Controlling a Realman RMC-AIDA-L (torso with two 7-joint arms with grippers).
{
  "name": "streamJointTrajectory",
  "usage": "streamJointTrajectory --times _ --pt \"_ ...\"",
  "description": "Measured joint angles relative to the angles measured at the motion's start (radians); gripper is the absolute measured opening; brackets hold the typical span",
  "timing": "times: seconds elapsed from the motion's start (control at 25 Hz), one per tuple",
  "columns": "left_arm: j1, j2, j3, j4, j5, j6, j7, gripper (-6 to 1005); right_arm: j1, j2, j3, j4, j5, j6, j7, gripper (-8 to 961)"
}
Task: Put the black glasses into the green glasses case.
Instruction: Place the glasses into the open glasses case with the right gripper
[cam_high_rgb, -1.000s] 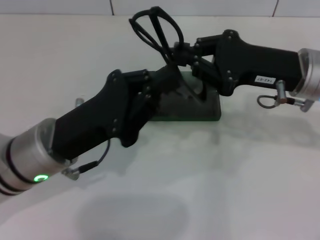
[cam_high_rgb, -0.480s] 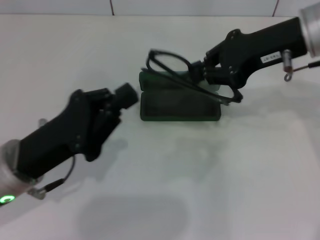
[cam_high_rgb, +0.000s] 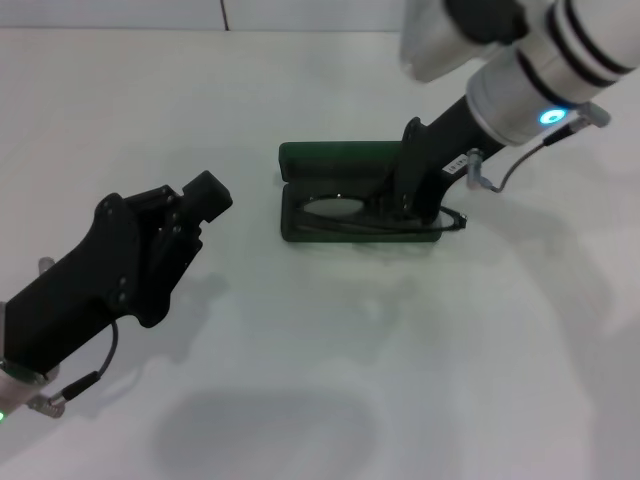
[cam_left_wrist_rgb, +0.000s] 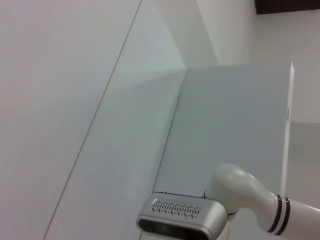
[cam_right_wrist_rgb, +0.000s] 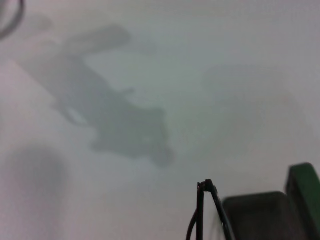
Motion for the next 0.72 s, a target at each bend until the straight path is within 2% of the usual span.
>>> streamJointTrajectory --times 0.16,0.4,0.72 --pt "-0.008 -0.002 0.000 -0.021 0.000 -0.001 0.006 31 0.017 0.000 -0.083 0.017 -0.029 0.092 0.002 95" --pt "-0.013 -0.001 0.000 -0.023 -0.004 -0.008 0.005 32 0.002 0.001 -0.189 0.018 -0.048 0.206 0.003 96" --pt "-0.067 -0.002 -0.001 -0.053 -0.007 -0.012 -0.007 32 -0.012 0.001 -0.262 0.032 -0.071 0.316 0.005 98"
